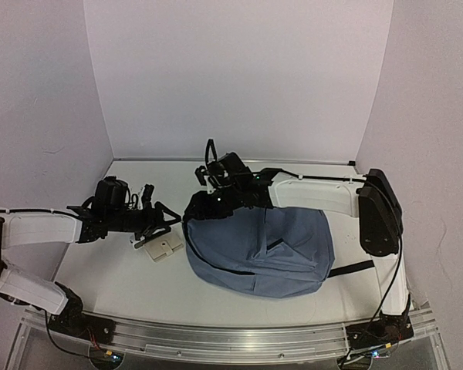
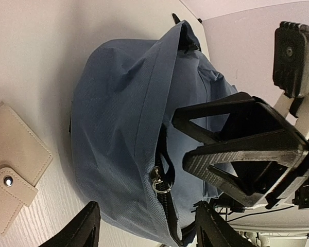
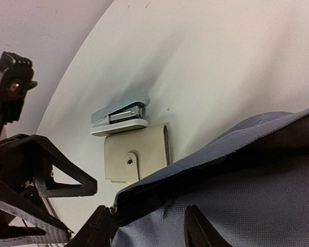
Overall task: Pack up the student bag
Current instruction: Zip the student bag at the center of the board.
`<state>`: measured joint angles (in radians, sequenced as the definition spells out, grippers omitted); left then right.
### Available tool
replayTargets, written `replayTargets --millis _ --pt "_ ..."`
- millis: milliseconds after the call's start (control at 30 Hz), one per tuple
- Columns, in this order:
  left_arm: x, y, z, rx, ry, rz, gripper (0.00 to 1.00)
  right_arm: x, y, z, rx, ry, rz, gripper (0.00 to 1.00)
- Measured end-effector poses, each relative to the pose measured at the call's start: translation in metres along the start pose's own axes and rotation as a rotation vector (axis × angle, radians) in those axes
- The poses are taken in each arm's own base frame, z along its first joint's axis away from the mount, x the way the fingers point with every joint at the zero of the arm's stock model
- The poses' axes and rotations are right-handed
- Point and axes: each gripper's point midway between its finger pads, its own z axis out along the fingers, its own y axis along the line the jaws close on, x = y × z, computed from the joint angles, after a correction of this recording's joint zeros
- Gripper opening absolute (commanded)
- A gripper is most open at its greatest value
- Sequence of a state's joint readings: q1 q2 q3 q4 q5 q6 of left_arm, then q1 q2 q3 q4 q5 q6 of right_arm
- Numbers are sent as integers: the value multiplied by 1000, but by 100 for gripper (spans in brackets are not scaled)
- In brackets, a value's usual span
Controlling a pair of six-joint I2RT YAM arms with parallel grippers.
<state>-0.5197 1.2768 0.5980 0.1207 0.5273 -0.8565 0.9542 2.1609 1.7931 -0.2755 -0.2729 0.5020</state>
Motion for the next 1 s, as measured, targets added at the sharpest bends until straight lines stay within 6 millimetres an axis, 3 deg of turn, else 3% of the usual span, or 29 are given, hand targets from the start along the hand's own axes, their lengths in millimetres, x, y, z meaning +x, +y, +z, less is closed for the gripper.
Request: replayTargets --millis 200,333,500,733,1000 --pt "10 1 14 12 47 -7 52 1 5 6 -39 1 33 39" --pt "16 3 22 13 70 -12 46 4 1 12 -32 6 61 42" --pt "17 4 30 11 80 -19 28 1 -2 13 -16 -8 86 47" --pt "17 8 37 13 85 -24 1 0 -6 14 -8 -14 104 46" --pt "18 8 38 21 78 -13 0 8 -7 27 -36 10 127 35"
